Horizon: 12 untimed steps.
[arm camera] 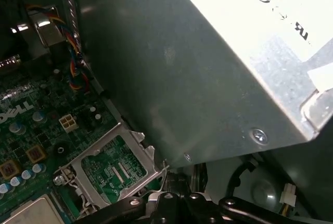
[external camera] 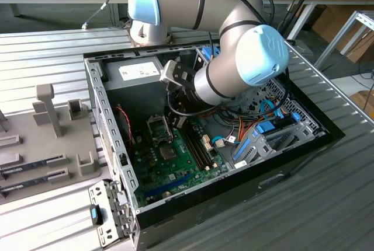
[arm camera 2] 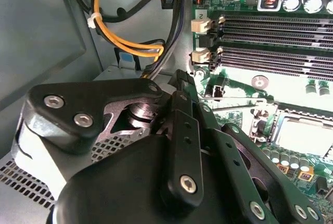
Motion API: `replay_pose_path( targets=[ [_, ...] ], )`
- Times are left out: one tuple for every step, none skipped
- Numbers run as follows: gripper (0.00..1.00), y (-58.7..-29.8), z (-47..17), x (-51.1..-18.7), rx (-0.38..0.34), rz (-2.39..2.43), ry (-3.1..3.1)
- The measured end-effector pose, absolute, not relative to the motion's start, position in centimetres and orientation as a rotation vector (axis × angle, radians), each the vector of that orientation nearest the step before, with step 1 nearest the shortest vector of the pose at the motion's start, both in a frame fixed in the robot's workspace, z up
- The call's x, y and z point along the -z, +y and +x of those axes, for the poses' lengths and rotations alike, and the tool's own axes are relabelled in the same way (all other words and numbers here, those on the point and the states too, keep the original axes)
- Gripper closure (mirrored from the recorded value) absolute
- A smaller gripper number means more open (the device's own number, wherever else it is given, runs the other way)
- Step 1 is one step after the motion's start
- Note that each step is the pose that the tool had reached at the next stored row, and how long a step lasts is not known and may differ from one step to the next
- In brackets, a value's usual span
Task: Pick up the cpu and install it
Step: 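Close the cpu cover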
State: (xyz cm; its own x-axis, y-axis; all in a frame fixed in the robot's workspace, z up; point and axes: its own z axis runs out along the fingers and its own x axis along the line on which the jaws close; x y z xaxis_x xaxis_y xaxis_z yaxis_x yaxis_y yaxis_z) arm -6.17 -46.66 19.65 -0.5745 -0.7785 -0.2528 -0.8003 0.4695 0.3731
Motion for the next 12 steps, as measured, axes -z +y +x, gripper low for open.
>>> replay_pose_path(
  targets=[
    [0.89, -46.67, -6.18, -19.65, -0.714, -1.425, 2.651],
    [0.89, -46.67, -6.17, -19.65, -0.715, -1.425, 2.651],
    [0.89, -46.68, -6.17, -19.65, -0.716, -1.425, 2.650],
    [0.89, -46.69, -6.18, -19.65, -0.717, -1.425, 2.650],
    [0.89, -46.69, -6.18, -19.65, -0.721, -1.424, 2.647],
    [0.89, -46.69, -6.22, -19.65, -0.724, -1.423, 2.645],
    [0.89, -46.69, -6.27, -19.65, -0.726, -1.423, 2.643],
    [0.89, -46.69, -6.36, -19.65, -0.727, -1.422, 2.641],
    [0.89, -46.69, -6.43, -19.65, -0.728, -1.422, 2.639],
    [0.89, -46.71, -6.51, -19.65, -0.730, -1.422, 2.636],
    [0.89, -46.71, -6.59, -19.65, -0.734, -1.421, 2.634],
    [0.89, -46.72, -6.66, -19.65, -0.736, -1.420, 2.632]
  ],
)
